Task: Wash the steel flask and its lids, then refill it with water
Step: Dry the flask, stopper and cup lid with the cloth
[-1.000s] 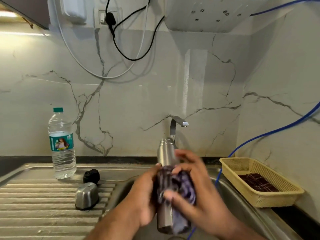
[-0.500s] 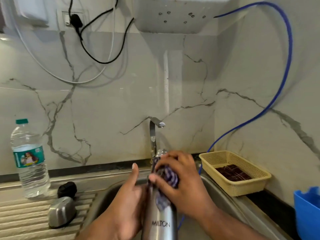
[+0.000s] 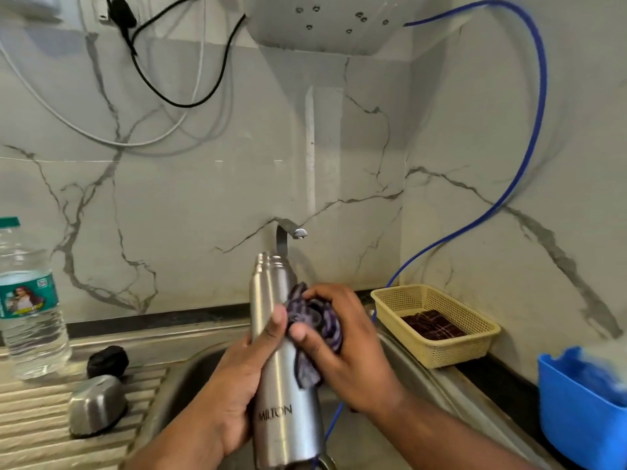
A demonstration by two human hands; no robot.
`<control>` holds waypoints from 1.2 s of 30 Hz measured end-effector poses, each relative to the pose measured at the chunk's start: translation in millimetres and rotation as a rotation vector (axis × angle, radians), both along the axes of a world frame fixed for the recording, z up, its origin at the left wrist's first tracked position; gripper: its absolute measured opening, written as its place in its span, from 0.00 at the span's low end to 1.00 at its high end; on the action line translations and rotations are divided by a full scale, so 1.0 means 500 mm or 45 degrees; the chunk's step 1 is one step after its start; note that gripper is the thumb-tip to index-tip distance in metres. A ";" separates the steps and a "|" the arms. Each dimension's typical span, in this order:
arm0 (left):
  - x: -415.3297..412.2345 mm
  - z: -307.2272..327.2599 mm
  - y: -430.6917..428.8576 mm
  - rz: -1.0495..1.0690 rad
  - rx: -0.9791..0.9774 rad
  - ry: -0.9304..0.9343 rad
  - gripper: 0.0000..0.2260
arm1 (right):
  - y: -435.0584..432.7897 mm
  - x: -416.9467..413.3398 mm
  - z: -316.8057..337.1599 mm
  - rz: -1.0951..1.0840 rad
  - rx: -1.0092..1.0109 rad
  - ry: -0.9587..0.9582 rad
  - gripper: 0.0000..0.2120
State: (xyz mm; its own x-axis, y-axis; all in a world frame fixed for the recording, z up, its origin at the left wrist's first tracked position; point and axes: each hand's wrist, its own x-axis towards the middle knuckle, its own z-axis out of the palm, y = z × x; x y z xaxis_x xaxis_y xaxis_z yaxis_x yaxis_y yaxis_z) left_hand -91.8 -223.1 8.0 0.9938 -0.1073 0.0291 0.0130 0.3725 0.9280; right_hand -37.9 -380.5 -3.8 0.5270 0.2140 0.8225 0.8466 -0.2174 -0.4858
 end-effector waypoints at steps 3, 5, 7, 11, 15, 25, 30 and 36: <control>-0.003 0.019 0.017 -0.037 -0.233 0.088 0.34 | 0.023 -0.033 0.002 0.119 -0.265 -0.195 0.19; 0.008 0.012 0.036 0.025 -0.235 0.121 0.30 | 0.021 -0.033 0.004 0.177 -0.418 -0.295 0.18; 0.013 0.004 0.039 0.129 -0.132 0.137 0.31 | 0.006 -0.020 0.007 0.258 -0.513 -0.181 0.17; 0.021 -0.007 0.044 0.373 0.023 0.166 0.32 | -0.029 0.029 0.010 -0.034 -0.610 0.034 0.15; 0.022 -0.011 0.044 0.418 0.079 0.143 0.27 | -0.066 0.070 0.016 -0.300 -0.391 0.129 0.13; 0.008 0.016 0.053 0.530 0.745 -0.321 0.33 | -0.031 0.054 -0.019 -0.164 -0.387 0.375 0.11; -0.020 0.060 0.082 0.762 1.087 -0.542 0.40 | -0.003 0.015 -0.019 -0.059 -0.438 0.358 0.12; -0.017 0.162 0.207 0.913 2.010 -0.717 0.43 | 0.002 -0.005 -0.011 -0.044 -0.563 0.304 0.14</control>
